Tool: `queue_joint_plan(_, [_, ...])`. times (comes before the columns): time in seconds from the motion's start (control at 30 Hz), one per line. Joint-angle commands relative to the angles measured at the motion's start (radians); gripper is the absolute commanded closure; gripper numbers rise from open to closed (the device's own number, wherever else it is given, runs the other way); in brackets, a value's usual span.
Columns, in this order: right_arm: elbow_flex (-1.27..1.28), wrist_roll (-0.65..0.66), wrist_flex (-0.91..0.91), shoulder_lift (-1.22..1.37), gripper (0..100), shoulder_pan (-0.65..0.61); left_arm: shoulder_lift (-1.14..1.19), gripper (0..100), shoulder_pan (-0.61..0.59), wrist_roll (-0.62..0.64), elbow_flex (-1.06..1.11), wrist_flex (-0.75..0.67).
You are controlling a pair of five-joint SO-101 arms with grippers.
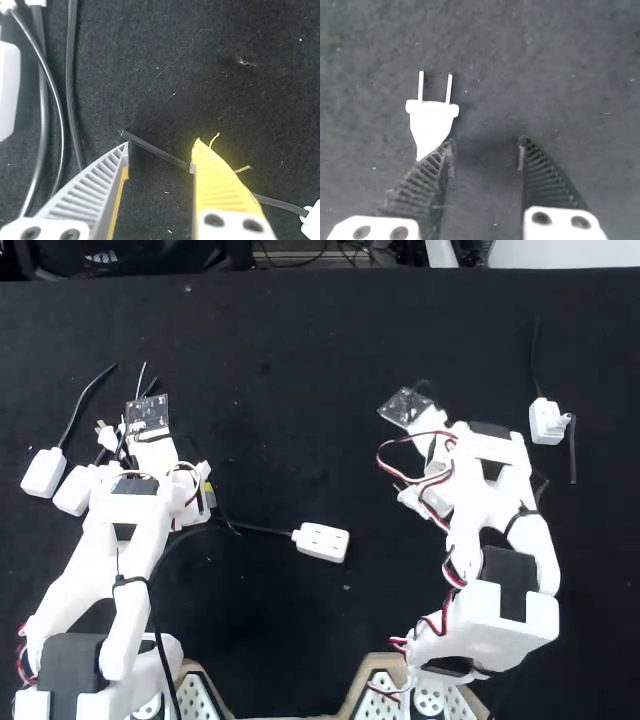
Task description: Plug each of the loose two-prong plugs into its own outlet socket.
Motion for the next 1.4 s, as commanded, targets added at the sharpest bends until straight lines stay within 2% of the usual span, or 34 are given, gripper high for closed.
queue_joint_plan(0.0, [-0.031, 0.014, 0.023, -0.117, 81.9, 0.0, -0.031, 80, 0.001, 0.011, -0.007, -0.012])
queue_joint_plan(0.27, [0.131, -0.006, 0.124, -0.34, 81.9, -0.104, -0.031, 80, 0.001, 0.011, -0.007, -0.012])
queue_joint_plan(0.33, [0.209, 0.009, 0.081, -0.364, 81.9, -0.138, -0.031, 80, 0.001, 0.011, -0.007, -0.012])
queue_joint_plan(0.43, [0.314, 0.066, -0.078, -0.371, 81.9, -0.146, -0.031, 80, 0.001, 0.011, -0.005, -0.012])
queue_joint_plan(0.6, [0.384, 0.118, -0.261, -0.371, 81.9, -0.089, -0.031, 80, -0.007, 0.011, -0.005, -0.011])
queue_joint_plan(0.8, [0.383, 0.17, -0.269, -0.355, 81.8, -0.064, -0.031, 80, -0.007, 0.011, -0.005, -0.011])
queue_joint_plan(0.93, [0.341, 0.17, -0.304, -0.262, 81.8, -0.057, -0.031, 80, -0.008, 0.011, -0.004, -0.006])
queue_joint_plan(1.13, [0.208, 0.147, -0.334, -0.113, 81.9, 0.025, -0.031, 80, -0.008, 0.011, -0.004, -0.006])
queue_joint_plan(1.2, [0.177, 0.112, -0.334, -0.099, 84.9, 0.051, -0.031, 80, -0.008, 0.011, -0.004, -0.009])
queue_joint_plan(1.3, [0.159, 0.098, -0.334, -0.099, 98.9, 0.074, -0.031, 80, -0.004, 0.011, -0.004, -0.011])
queue_joint_plan(1.37, [0.165, 0.086, -0.333, -0.11, 97.6, 0.074, -0.031, 80, -0.001, 0.011, -0.004, -0.011])
